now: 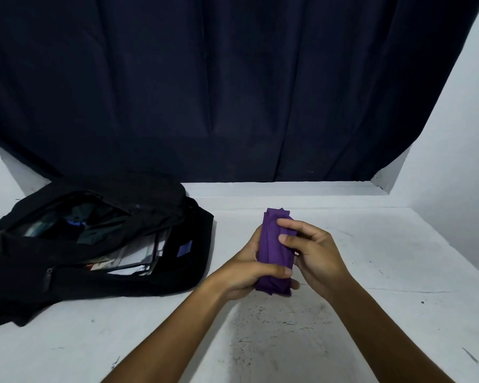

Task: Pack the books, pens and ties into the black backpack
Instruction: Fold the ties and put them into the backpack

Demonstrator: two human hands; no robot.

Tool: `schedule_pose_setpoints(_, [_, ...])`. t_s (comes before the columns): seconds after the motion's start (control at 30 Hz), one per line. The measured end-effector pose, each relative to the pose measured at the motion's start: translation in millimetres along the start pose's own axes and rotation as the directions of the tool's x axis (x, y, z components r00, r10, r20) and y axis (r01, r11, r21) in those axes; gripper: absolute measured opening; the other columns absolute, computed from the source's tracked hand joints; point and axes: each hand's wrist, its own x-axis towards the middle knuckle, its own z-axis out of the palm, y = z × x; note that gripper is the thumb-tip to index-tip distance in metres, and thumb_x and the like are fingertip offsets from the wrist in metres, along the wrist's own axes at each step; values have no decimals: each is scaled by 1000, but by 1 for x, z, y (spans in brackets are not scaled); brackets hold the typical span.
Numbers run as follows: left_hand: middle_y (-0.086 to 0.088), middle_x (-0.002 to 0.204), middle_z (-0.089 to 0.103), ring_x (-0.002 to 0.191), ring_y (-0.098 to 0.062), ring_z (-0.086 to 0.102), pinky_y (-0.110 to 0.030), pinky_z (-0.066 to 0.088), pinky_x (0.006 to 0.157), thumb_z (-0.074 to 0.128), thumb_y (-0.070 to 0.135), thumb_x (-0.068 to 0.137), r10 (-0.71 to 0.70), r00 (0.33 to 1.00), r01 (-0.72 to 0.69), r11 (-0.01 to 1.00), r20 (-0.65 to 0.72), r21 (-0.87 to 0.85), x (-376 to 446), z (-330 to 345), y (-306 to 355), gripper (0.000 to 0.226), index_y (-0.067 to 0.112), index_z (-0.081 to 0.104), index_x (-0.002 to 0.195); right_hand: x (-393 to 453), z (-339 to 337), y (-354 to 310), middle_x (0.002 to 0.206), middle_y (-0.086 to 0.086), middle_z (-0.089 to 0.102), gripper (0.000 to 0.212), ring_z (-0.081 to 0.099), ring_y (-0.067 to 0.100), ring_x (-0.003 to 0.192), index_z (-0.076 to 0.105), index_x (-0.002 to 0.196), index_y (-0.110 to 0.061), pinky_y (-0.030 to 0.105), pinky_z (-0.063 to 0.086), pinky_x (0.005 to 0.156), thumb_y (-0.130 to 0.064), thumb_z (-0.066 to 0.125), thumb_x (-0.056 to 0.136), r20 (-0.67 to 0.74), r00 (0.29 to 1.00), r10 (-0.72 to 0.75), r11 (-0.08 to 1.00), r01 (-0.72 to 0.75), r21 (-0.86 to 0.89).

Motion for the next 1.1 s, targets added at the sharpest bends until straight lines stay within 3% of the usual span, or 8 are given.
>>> schedule_pose_setpoints(0.23, [-21,125,61,85,-45,65,-59,54,75,61,-20,75,-29,995,31,999,-91,18,-23,-10,8,83,36,43,134,1,18,8,102,12,73,36,70,25,96,70,105,-9,37,59,75,15,55,83,217,972,90,996,-93,3])
schedule_pose_setpoints(0.57, [-19,111,65,74,-33,69,-46,60,70,58,-24,78,-6,934,-5,1000,-358,-28,-119,-81,38,80,25,39,138,6,139,37,102,18,72,32,69,28,97,72,101,-4,34,59,76,17,56,83,478,851,219,975,-176,-134])
schedule_pose_setpoints(0.7, [-6,111,70,88,-19,70,-34,59,74,83,15,74,39,918,0,995,-394,99,-166,-124,67,75,33,42,134,5,190,51,103,23,70,32,69,31,95,68,108,-1,36,60,75,15,57,83,464,847,259,963,-262,-60])
schedule_pose_setpoints(0.77, [-8,105,71,82,-18,69,-29,57,62,75,32,79,133,835,37,955,-534,295,-192,-159,92,66,31,40,135,8,211,59,103,22,70,36,69,29,87,66,112,0,40,59,77,15,57,81,465,835,293,943,-333,5])
schedule_pose_setpoints(0.83, [-9,98,70,77,-22,68,-30,55,59,69,27,86,409,660,-39,856,-630,515,-210,-202,116,51,20,49,132,7,229,70,102,22,69,41,69,27,82,65,115,-3,44,59,77,15,57,79,483,811,331,918,-396,36])
schedule_pose_setpoints(0.9, [-1,92,68,81,-20,65,-30,53,73,70,35,86,685,549,31,557,-480,830,-212,-252,138,38,22,60,120,5,251,84,106,23,68,45,70,30,84,64,115,-6,47,59,74,15,58,76,480,804,351,902,-428,56])
schedule_pose_setpoints(1.0, [0,100,66,94,-16,61,-31,47,88,61,59,79,599,781,192,33,-174,981,-183,-309,166,53,24,65,118,3,290,104,109,22,69,49,70,30,87,63,116,-11,48,59,71,17,59,77,448,825,345,908,-415,64])
schedule_pose_setpoints(1.1, [2,97,63,87,-12,59,-24,45,80,72,45,82,319,940,158,-83,-124,984,-153,-332,188,36,23,72,111,10,329,116,100,19,71,50,70,29,85,61,117,-14,49,59,73,18,58,79,367,873,321,915,-386,118])
